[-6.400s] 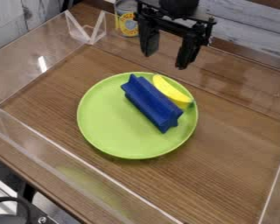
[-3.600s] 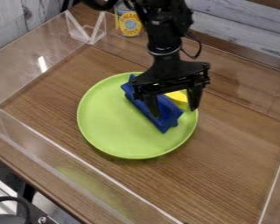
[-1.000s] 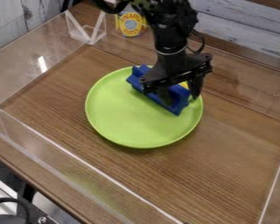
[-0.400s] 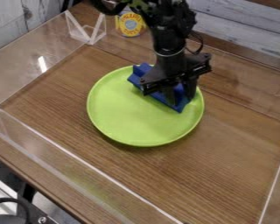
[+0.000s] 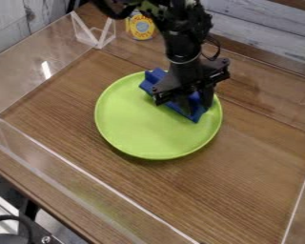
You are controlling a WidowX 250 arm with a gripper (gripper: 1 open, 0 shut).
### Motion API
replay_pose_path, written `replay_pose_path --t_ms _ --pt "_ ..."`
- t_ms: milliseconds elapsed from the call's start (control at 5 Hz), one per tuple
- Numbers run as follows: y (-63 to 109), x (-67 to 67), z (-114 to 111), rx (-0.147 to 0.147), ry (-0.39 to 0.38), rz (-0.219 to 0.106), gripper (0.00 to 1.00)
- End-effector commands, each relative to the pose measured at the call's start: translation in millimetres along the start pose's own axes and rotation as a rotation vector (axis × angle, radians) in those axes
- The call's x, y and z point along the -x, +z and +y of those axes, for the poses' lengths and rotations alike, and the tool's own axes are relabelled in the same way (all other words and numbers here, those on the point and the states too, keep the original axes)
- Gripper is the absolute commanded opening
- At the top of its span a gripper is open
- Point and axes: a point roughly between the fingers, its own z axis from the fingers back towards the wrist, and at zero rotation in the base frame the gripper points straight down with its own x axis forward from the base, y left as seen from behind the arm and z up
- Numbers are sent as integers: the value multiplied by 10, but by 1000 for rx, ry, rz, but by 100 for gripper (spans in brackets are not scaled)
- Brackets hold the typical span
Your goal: Remove the blue object from inside the green plate and put it on the table
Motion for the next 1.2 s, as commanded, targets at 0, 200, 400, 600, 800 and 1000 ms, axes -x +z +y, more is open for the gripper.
replay_pose_path --t_ms 0,200,400,600,800,1000 --pt "20 74 -10 -6 -26 9 0" --pt "49 125 -8 -9 -41 14 0" --pt "91 185 -6 -13 -54 24 0" --pt "128 258 -12 -15 -75 34 0" --pt "176 325 -8 -21 -96 39 0" --pt "219 382 -1 -28 -116 43 0"
